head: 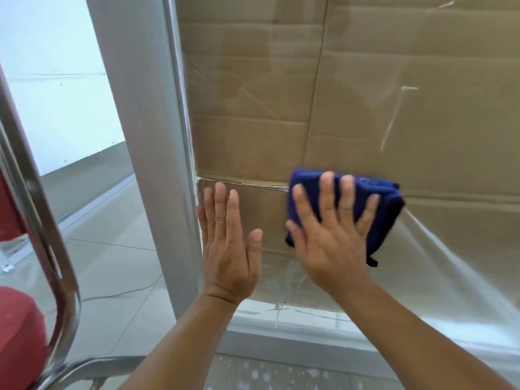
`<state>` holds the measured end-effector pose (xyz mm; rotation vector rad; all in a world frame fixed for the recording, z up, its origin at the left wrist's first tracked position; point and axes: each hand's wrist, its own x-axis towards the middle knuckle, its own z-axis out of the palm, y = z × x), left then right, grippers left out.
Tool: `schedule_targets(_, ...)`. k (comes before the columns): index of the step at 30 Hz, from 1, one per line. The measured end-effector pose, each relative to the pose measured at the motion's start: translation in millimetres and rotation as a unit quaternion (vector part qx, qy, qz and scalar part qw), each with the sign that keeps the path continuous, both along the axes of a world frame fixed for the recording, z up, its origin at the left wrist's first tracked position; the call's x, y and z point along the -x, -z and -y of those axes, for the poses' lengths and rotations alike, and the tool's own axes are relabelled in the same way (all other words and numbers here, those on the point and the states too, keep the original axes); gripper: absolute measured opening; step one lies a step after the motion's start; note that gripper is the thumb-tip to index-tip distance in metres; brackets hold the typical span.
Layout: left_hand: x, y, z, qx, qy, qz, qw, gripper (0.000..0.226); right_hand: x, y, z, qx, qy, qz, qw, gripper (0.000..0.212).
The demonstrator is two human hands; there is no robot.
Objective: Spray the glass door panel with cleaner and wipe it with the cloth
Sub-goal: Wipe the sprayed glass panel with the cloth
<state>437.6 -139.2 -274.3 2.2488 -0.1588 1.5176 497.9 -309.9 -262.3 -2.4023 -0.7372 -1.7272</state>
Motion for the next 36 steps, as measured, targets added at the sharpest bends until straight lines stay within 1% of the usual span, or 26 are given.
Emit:
schedule_targets(3, -5.2, -1.5, 7.3, 0.001, 0.021, 0.001, 1.0, 0.06, 5.6, 33.1, -11.3, 0.12, -0.032, -0.002, 0.992, 0.065)
schedule_targets(4, -7.1, -2.8, 7.9, 0.007, 0.021, 0.003, 1.0, 0.06, 6.2, 40.5, -7.8, 0.146, -0.035, 0.007, 0.989, 0.063)
schedule_targets(6, -9.5, -6.1, 9.4, 0.018, 0.02, 0.01, 1.0, 0.059, 4.6, 46.9, 6.6, 0.152, -0.037, 0.021, 0.987, 0.057)
schedule_targets(8, -11.4, -8.7, 12.9, 0.018, 0.011, 0.02, 1.0, 0.057, 0.7, 49.1, 26.4, 0.115, -0.033, 0.022, 0.993, 0.057)
schedule_targets(11, -14.1, -10.9, 24.7, 0.002, -0.02, 0.043, 0.999, 0.05, -6.5, 55.7, 66.3, 0.002, 0.025, 0.01, 1.0, 0.07)
schedule_targets(13, -16.5, -12.2, 36.7, -0.011, -0.03, 0.054, 0.998, 0.047, -10.0, 63.9, 95.4, -0.088, 0.076, -0.017, 0.993, 0.075)
schedule_targets(14, -17.1, -12.1, 43.2, -0.02, -0.026, 0.057, 0.998, 0.047, -10.5, 67.5, 107.1, -0.146, 0.097, -0.04, 0.984, 0.076)
schedule_targets(16, -16.9, -10.5, 55.3, -0.041, -0.003, 0.059, 0.997, 0.047, -9.9, 69.5, 117.7, -0.291, 0.116, -0.088, 0.945, 0.074)
schedule_targets(18, -15.7, -9.0, 64.0, -0.063, 0.029, 0.059, 0.996, 0.046, -8.2, 64.3, 109.2, -0.422, 0.104, -0.119, 0.893, 0.073)
schedule_targets(19, -14.6, -8.0, 67.0, -0.071, 0.039, 0.057, 0.995, 0.045, -6.9, 61.5, 100.0, -0.46, 0.095, -0.128, 0.874, 0.073)
schedule_targets(20, -13.7, -7.2, 69.5, -0.08, 0.045, 0.055, 0.994, 0.045, -5.7, 60.0, 88.8, -0.477, 0.091, -0.132, 0.864, 0.073)
schedule_targets(21, -12.8, -7.3, 72.0, -0.089, 0.05, 0.054, 0.993, 0.045, -3.6, 60.9, 75.9, -0.471, 0.09, -0.132, 0.868, 0.071)
schedule_targets(22, -12.1, -7.5, 75.0, -0.097, 0.054, 0.052, 0.992, 0.045, 0.1, 65.4, 61.5, -0.435, 0.086, -0.129, 0.887, 0.07)
schedule_targets(24, -11.3, -8.4, 81.4, -0.113, 0.065, 0.046, 0.99, 0.044, 11.3, 85.5, 29.8, -0.292, 0.055, -0.126, 0.947, 0.069)
schedule_targets(25, -11.0, -8.6, 84.4, -0.12, 0.071, 0.044, 0.989, 0.043, 17.9, 97.8, 16.3, -0.218, 0.04, -0.125, 0.967, 0.073)
schedule_targets(26, -10.8, -8.8, 86.7, -0.128, 0.076, 0.042, 0.988, 0.043, 22.3, 109.2, 7.4, -0.165, 0.03, -0.121, 0.978, 0.08)
schedule_targets(27, -10.8, -8.8, 88.8, -0.134, 0.08, 0.04, 0.987, 0.043, 23.6, 117.4, 4.4, -0.137, 0.028, -0.116, 0.983, 0.085)
schedule_targets(28, -10.8, -8.6, 90.1, -0.139, 0.083, 0.038, 0.986, 0.043, 22.2, 121.1, 6.0, -0.133, 0.03, -0.109, 0.985, 0.085)
schedule_targets(29, -10.6, -8.4, 91.3, -0.144, 0.086, 0.037, 0.985, 0.042, 19.8, 121.4, 11.4, -0.143, 0.036, -0.102, 0.984, 0.079)
schedule_targets(31, -10.3, -7.6, 94.2, -0.157, 0.094, 0.035, 0.982, 0.043, 14.2, 121.9, 29.2, -0.186, 0.043, -0.1, 0.977, 0.068)
schedule_targets(33, -11.5, -6.3, 97.7, -0.169, 0.096, 0.035, 0.98, 0.043, 9.0, 124.6, 49.3, -0.275, 0.068, -0.13, 0.95, 0.07)
schedule_targets(34, -12.5, -5.5, 100.0, -0.17, 0.096, 0.034, 0.98, 0.044, 7.5, 125.6, 59.6, -0.343, 0.085, -0.155, 0.922, 0.073)
schedule_targets(35, -13.5, -4.9, 102.3, -0.17, 0.096, 0.033, 0.98, 0.044, 6.3, 124.1, 70.4, -0.43, 0.094, -0.182, 0.879, 0.075)
schedule_targets(36, -14.3, -4.5, 104.5, -0.17, 0.097, 0.032, 0.98, 0.044, 4.3, 120.4, 81.3, -0.525, 0.087, -0.209, 0.82, 0.078)
